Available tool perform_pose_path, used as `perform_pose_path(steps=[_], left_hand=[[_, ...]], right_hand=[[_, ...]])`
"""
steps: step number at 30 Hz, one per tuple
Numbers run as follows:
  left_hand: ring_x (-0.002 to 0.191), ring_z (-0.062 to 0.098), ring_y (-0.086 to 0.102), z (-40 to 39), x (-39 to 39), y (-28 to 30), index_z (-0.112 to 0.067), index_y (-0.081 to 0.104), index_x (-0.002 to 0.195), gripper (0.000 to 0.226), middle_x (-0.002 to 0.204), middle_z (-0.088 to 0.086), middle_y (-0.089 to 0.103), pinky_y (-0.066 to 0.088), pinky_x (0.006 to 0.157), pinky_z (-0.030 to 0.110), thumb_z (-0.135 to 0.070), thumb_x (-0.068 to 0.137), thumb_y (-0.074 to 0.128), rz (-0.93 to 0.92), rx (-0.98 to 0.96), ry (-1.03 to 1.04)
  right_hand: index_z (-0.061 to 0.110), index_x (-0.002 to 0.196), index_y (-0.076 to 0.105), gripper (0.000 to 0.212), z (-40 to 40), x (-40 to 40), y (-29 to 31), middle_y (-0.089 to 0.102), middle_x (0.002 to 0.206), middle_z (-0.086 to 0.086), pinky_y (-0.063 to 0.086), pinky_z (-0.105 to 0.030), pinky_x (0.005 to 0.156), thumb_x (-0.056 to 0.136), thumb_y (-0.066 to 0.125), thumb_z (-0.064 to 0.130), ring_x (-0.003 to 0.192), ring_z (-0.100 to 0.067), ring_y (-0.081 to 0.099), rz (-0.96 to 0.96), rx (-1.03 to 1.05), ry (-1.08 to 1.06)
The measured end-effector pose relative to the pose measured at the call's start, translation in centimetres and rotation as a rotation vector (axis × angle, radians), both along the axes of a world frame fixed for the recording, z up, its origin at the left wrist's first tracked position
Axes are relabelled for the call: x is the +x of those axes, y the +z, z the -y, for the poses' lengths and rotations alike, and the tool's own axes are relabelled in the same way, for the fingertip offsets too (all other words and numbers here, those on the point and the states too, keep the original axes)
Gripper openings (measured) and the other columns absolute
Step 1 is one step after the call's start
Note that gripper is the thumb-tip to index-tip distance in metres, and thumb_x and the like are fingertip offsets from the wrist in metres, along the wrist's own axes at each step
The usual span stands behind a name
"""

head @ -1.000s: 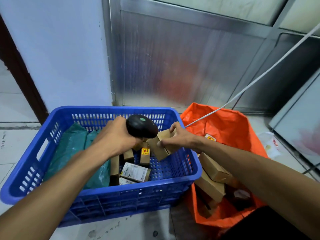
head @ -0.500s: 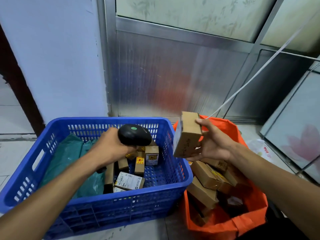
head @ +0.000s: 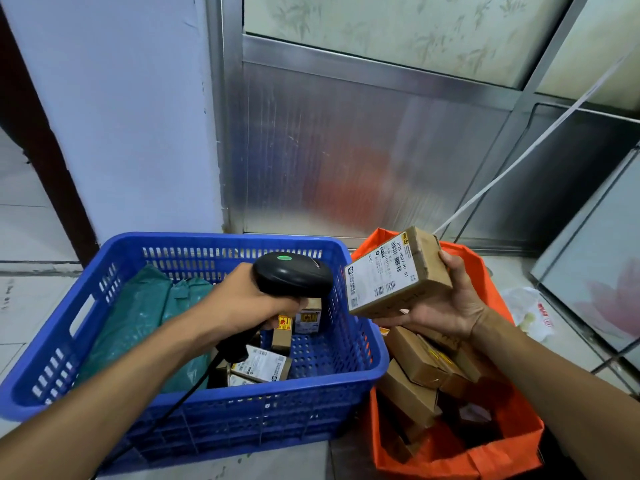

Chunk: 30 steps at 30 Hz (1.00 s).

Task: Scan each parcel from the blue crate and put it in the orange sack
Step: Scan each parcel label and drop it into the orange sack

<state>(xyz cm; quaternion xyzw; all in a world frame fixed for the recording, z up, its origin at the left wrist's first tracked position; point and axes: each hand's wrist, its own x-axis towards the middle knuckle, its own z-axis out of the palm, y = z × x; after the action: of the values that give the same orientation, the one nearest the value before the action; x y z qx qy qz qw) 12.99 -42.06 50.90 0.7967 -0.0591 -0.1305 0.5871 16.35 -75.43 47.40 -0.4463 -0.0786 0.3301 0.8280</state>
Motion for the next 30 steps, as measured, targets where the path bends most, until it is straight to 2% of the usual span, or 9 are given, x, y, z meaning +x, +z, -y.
perform_pose_path(steps=[4, 10, 15, 20, 24, 30], left_hand=[[0.047, 0.01, 0.055, 0.5, -0.5, 0.3, -0.014, 0.075, 0.096, 0.02, 0.06, -0.002, 0.07, 0.047, 0.049, 0.019, -0.004, 0.08, 0.082, 0.014, -0.022, -0.034], [0.055, 0.022, 0.051, 0.9, -1.2, 0.1, -0.011, 0.076, 0.091, 0.012, 0.061, 0.004, 0.064, 0.045, 0.06, 0.032, -0.004, 0.082, 0.08, -0.007, -0.051, -0.082], [0.054, 0.021, 0.05, 1.2, -1.6, 0.1, -0.012, 0.076, 0.087, 0.01, 0.06, 0.004, 0.063, 0.044, 0.056, 0.028, -0.002, 0.084, 0.078, -0.009, -0.035, -0.097], [0.052, 0.018, 0.053, 1.1, -1.7, 0.0, -0.005, 0.077, 0.093, 0.011, 0.061, 0.007, 0.063, 0.047, 0.053, 0.026, -0.006, 0.083, 0.079, -0.021, -0.035, -0.094], [0.054, 0.017, 0.054, 0.9, -1.7, -0.1, -0.006, 0.077, 0.095, 0.012, 0.062, 0.009, 0.064, 0.047, 0.053, 0.025, -0.006, 0.083, 0.079, -0.036, -0.034, -0.092], [0.057, 0.02, 0.055, 0.9, -1.8, 0.1, -0.007, 0.078, 0.092, 0.01, 0.064, 0.009, 0.067, 0.049, 0.054, 0.027, -0.005, 0.083, 0.078, -0.045, -0.041, -0.094]], right_hand=[[0.018, 0.154, 0.035, 0.085, -0.4, 0.6, -0.5, 0.026, 0.161, -0.02, 0.002, -0.075, 0.113, 0.084, 0.059, 0.059, 0.149, -0.045, 0.017, -0.004, 0.015, 0.037], [0.018, 0.154, 0.035, 0.088, -0.4, 1.0, -0.9, 0.028, 0.16, -0.02, 0.006, -0.077, 0.111, 0.082, 0.063, 0.059, 0.147, -0.046, 0.021, -0.007, 0.009, 0.06], [0.017, 0.152, 0.039, 0.089, -0.3, 0.8, -0.9, 0.031, 0.159, -0.021, 0.007, -0.076, 0.112, 0.079, 0.067, 0.058, 0.147, -0.046, 0.023, -0.011, -0.016, 0.083], [0.018, 0.157, 0.026, 0.092, -0.4, 0.7, -1.0, 0.023, 0.161, -0.022, 0.007, -0.076, 0.112, 0.084, 0.063, 0.057, 0.148, -0.048, 0.016, 0.005, -0.013, 0.099], [0.019, 0.158, 0.023, 0.091, -0.5, 0.8, -1.1, 0.019, 0.162, -0.022, 0.004, -0.076, 0.113, 0.085, 0.062, 0.056, 0.149, -0.048, 0.015, -0.009, -0.027, 0.082], [0.018, 0.154, 0.034, 0.093, -0.8, 0.9, -1.0, 0.031, 0.158, -0.022, 0.011, -0.077, 0.111, 0.077, 0.072, 0.054, 0.146, -0.046, 0.027, -0.05, -0.068, 0.029]])
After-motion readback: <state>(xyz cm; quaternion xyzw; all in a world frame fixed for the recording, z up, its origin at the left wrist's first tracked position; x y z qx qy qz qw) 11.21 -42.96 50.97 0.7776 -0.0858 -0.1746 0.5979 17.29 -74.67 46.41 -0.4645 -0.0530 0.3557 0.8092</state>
